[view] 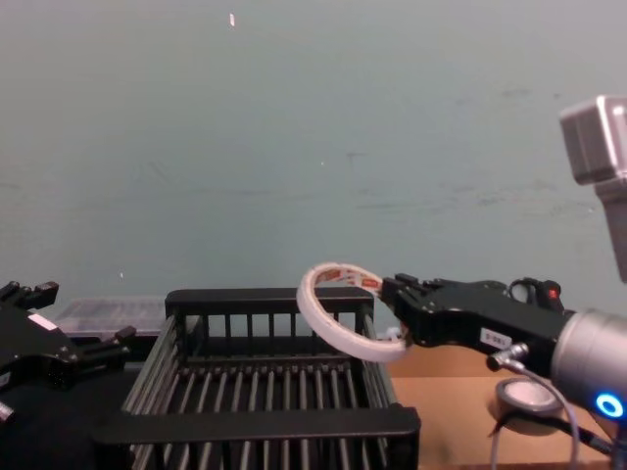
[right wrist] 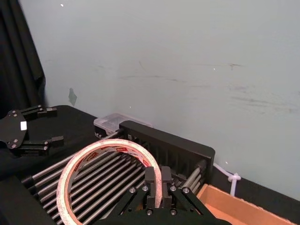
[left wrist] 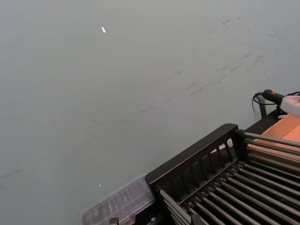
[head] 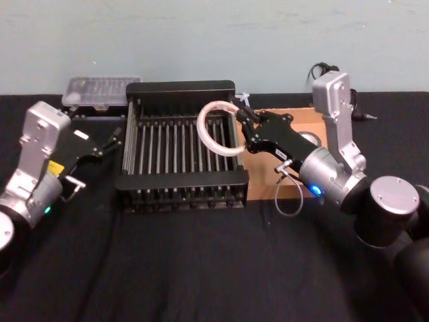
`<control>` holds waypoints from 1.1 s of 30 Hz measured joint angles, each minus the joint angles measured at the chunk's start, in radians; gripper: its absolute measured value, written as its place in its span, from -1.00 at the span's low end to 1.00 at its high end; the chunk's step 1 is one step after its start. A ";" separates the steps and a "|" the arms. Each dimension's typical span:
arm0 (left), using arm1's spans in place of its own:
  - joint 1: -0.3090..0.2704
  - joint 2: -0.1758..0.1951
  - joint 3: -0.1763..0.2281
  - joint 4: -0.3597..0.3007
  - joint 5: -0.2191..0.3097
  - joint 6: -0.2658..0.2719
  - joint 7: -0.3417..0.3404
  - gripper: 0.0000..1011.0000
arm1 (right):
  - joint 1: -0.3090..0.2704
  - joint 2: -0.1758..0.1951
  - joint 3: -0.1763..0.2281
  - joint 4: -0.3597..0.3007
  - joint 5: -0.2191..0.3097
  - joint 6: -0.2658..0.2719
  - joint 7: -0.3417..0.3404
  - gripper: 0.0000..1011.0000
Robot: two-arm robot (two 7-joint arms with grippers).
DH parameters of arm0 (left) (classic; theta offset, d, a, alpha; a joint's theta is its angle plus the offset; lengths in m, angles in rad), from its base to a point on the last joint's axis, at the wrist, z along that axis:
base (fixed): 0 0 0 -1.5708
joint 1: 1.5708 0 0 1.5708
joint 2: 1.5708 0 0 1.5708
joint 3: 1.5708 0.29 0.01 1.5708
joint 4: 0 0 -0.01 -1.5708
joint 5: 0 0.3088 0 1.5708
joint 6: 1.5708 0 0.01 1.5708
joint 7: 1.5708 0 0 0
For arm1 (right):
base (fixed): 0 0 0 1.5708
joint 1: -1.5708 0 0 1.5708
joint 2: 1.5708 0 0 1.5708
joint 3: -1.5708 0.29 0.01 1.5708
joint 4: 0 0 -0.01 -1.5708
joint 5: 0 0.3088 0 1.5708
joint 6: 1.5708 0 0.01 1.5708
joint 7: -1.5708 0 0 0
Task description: Pick up the white tape and place it into the black box , Pick up the silver tape and place it into the brown box.
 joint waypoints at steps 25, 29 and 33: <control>0.000 0.000 0.000 0.000 0.000 0.000 0.000 0.98 | 0.181 -0.090 -0.050 0.268 -0.067 -0.049 0.029 -0.83; 0.000 0.000 0.000 0.000 0.000 0.000 0.000 0.98 | 0.204 -0.104 -0.055 0.306 -0.076 -0.058 0.035 -0.83; 0.000 0.000 0.000 0.000 0.000 0.000 0.000 0.98 | 0.203 -0.103 -0.055 0.304 -0.076 -0.058 0.036 -0.83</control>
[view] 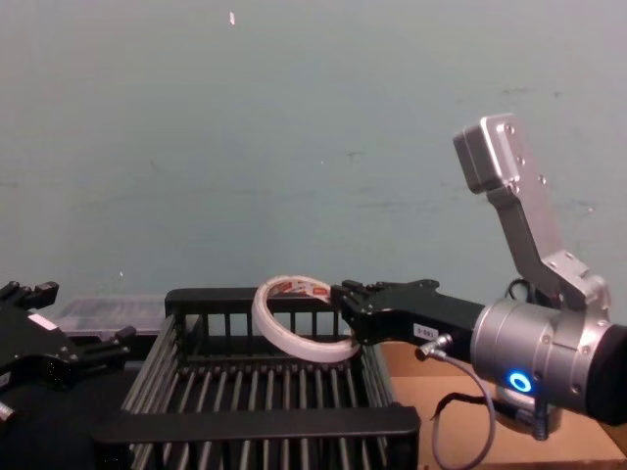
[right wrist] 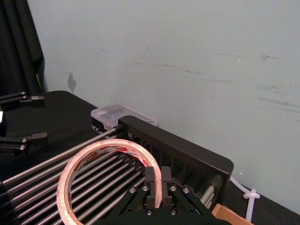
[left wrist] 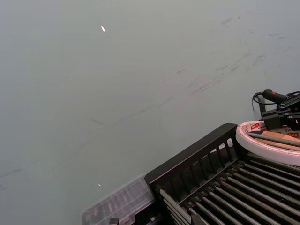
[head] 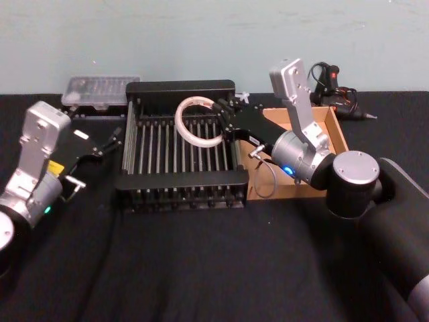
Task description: Pick up the white tape and place it into the black box , Pick up the silver tape and place it into the brown box.
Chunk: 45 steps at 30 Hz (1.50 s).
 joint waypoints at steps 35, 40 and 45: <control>0.000 0.000 0.000 0.000 0.000 0.000 0.000 0.98 | -0.008 0.005 0.003 -0.012 0.004 0.003 -0.002 0.82; 0.000 0.000 0.000 0.000 0.000 0.000 0.000 0.98 | -0.009 0.005 0.003 -0.013 0.004 0.003 -0.002 0.98; 0.000 0.000 0.000 0.000 0.000 0.000 0.000 0.98 | -0.009 0.005 0.003 -0.013 0.004 0.003 -0.002 0.98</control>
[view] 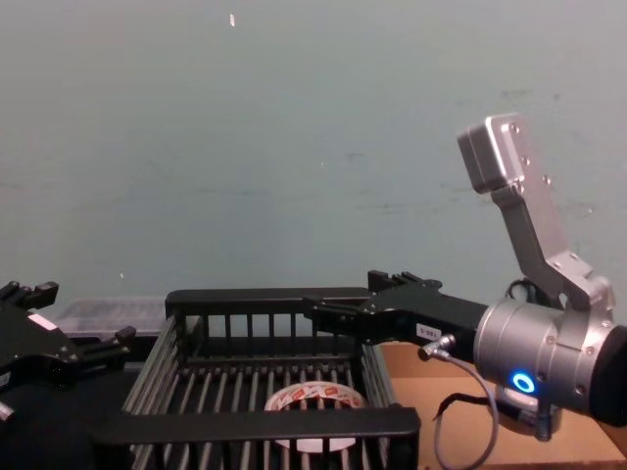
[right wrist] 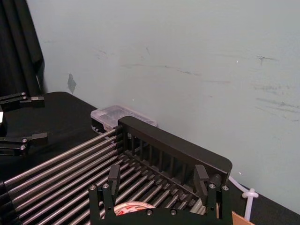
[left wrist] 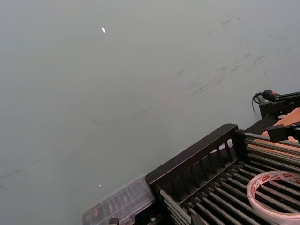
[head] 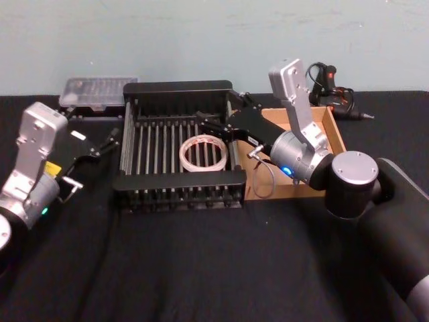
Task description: Pick up the white tape and place it into the black box , Pick up the silver tape and place it into the brown box.
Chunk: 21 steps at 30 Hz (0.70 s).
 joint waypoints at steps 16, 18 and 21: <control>0.000 0.000 0.000 0.000 0.000 0.000 0.000 0.98 | -0.087 0.042 0.015 -0.158 -0.005 0.067 -0.035 0.98; 0.000 0.000 0.000 0.000 0.000 0.000 0.000 0.98 | -0.099 0.047 0.017 -0.180 -0.011 0.074 -0.046 0.98; 0.000 0.000 0.000 0.000 0.000 0.000 0.000 0.98 | -0.126 0.059 0.023 -0.222 -0.019 0.087 -0.065 0.98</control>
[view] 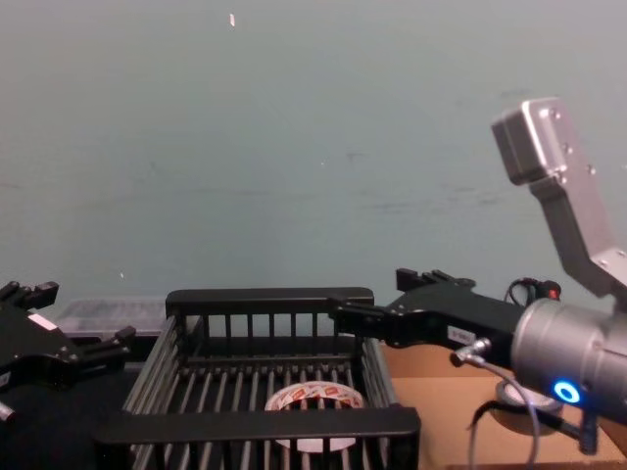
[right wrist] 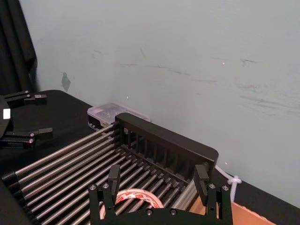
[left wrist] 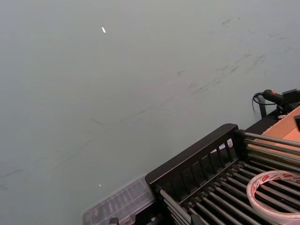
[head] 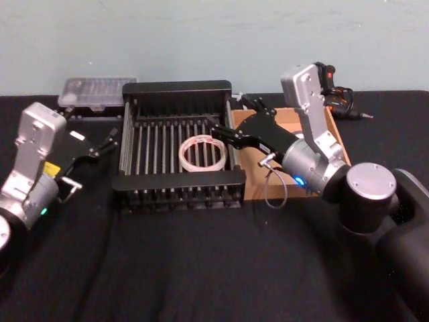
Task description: Pick up the white tape and place it into the black box , Pick up the silver tape and place it into the brown box.
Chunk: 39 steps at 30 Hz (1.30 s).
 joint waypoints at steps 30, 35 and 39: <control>0.000 0.000 0.000 0.000 0.000 0.000 0.000 0.98 | -0.249 0.068 0.101 -0.293 -0.023 0.020 -0.111 0.98; 0.000 0.000 0.000 0.000 0.000 0.000 0.000 0.98 | -0.276 0.054 0.125 -0.302 -0.054 0.008 -0.162 0.98; 0.000 0.000 0.000 0.000 0.000 0.000 0.000 0.98 | -0.300 0.040 0.144 -0.304 -0.089 -0.009 -0.208 0.98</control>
